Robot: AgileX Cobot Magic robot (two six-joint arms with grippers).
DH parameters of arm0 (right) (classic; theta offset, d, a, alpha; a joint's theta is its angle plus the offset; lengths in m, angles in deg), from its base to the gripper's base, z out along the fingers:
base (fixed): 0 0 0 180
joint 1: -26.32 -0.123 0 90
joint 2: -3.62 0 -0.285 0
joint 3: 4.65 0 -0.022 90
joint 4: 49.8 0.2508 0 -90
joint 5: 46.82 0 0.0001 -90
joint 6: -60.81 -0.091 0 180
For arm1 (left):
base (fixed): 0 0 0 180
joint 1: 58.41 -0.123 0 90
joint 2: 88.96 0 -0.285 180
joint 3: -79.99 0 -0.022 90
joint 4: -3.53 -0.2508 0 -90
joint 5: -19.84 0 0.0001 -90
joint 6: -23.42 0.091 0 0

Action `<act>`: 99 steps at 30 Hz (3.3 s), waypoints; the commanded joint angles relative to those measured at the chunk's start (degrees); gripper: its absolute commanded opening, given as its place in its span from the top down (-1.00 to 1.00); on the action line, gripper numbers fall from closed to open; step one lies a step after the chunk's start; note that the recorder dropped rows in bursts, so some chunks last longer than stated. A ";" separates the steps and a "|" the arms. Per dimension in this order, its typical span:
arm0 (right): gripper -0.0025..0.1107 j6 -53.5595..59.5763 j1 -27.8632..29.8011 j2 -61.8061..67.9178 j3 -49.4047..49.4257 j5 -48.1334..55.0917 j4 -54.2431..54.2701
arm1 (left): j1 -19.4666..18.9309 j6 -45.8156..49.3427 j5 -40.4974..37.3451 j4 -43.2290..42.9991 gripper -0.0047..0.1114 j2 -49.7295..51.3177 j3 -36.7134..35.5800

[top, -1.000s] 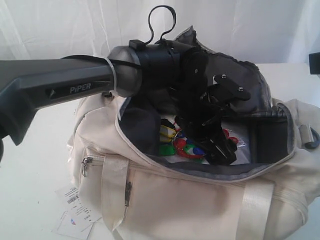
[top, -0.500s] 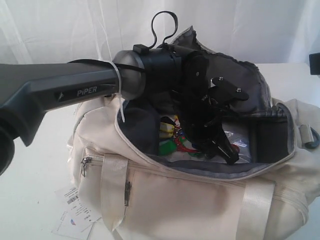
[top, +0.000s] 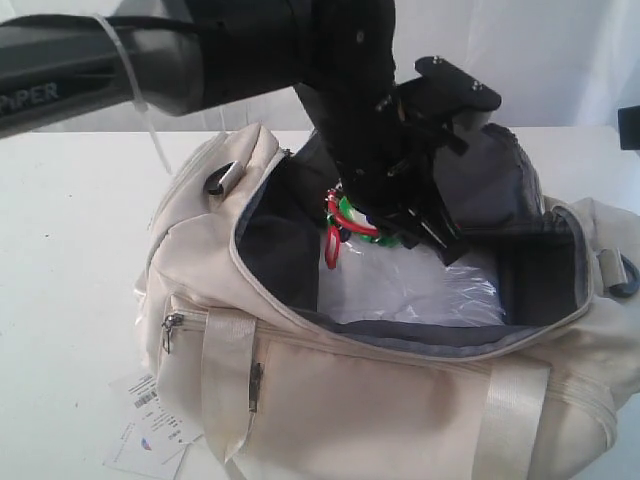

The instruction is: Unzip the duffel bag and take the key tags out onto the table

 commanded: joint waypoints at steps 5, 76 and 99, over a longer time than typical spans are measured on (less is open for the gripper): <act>0.96 -0.30 0.23 -0.19 0.05 -0.05 -0.23 | 0.28 1.06 -2.11 -4.29 0.91 -8.13 -0.21; 0.96 -1.00 0.23 -0.19 0.19 -2.03 4.63 | -33.45 -5.16 11.52 -0.31 -0.10 -17.40 -48.25; 0.96 -1.00 0.23 -0.19 0.19 -2.03 5.36 | -33.45 -5.16 -4.17 6.63 0.92 -61.34 -47.75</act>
